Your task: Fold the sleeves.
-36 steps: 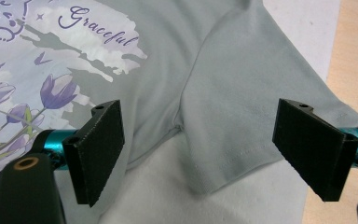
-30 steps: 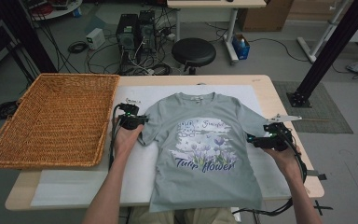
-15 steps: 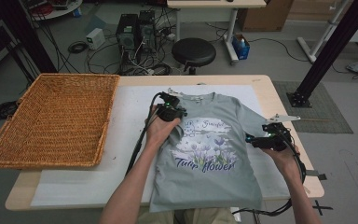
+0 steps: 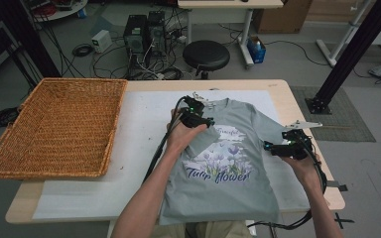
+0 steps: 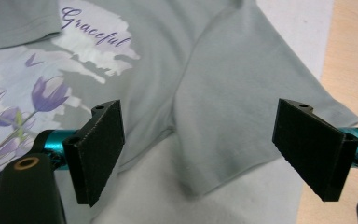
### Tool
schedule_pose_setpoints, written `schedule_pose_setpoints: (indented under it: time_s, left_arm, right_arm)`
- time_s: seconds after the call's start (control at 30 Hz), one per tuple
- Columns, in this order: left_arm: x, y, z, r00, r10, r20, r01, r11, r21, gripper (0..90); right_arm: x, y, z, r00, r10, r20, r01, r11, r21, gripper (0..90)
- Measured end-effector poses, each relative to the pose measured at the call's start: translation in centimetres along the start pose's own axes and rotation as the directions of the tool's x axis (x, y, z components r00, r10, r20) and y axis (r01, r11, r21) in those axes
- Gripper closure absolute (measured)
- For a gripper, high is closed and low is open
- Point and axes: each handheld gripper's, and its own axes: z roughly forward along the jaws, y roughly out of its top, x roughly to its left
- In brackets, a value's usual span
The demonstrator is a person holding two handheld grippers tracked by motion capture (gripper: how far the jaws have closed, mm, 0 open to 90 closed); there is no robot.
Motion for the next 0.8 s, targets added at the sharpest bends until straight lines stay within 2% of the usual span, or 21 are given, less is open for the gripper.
schedule_pose_setpoints:
  time_s: [0.1,0.2,0.33,0.4,0.47,0.63,0.67,0.8]
  left_arm:
    - [0.5,-0.1,-1.4,0.9995,0.005,-0.031,-0.006,0.9997,-0.022,46.9]
    - [0.8,-0.5,-2.4,0.999,0.002,-0.044,-0.003,0.9993,-0.038,46.3]
    - [1.2,-1.1,-3.4,0.9985,-0.013,-0.053,0.01,0.9981,-0.062,46.2]
    - [1.4,-1.4,-3.9,0.998,-0.021,-0.059,0.017,0.9974,-0.07,46.2]
    - [1.7,-1.6,-4.2,0.9976,-0.023,-0.065,0.019,0.9972,-0.073,46.1]
    - [2.3,-2.0,-4.9,0.9967,-0.033,-0.074,0.027,0.9964,-0.081,46.1]
    - [2.3,-2.0,-5.0,0.9966,-0.035,-0.074,0.029,0.9958,-0.086,46.1]
    - [2.4,-2.2,-5.2,0.9965,-0.035,-0.076,0.028,0.9954,-0.092,46.1]
  right_arm:
    - [-0.7,0.1,0.1,0.9995,0.001,0.033,-0.001,1.0,-0.005,25.7]
    - [-1.8,0.5,0.8,0.9974,0.014,0.071,-0.015,1.0,0.007,30.7]
    - [-4.3,1.4,1.8,0.9895,0.069,0.127,-0.072,0.997,0.014,37.5]
    - [-5.6,1.9,2.3,0.9848,0.103,0.14,-0.108,0.994,0.027,41.2]
    - [-6.3,2.0,3.1,0.9879,0.099,0.12,-0.106,0.993,0.058,43.8]
    - [-6.5,1.6,5.1,0.9896,0.069,0.127,-0.089,0.983,0.161,45.3]
    - [-6.5,1.6,5.3,0.9884,0.069,0.135,-0.091,0.982,0.164,46.0]
    - [-6.4,1.6,5.4,0.9911,0.078,0.108,-0.094,0.984,0.151,63.4]
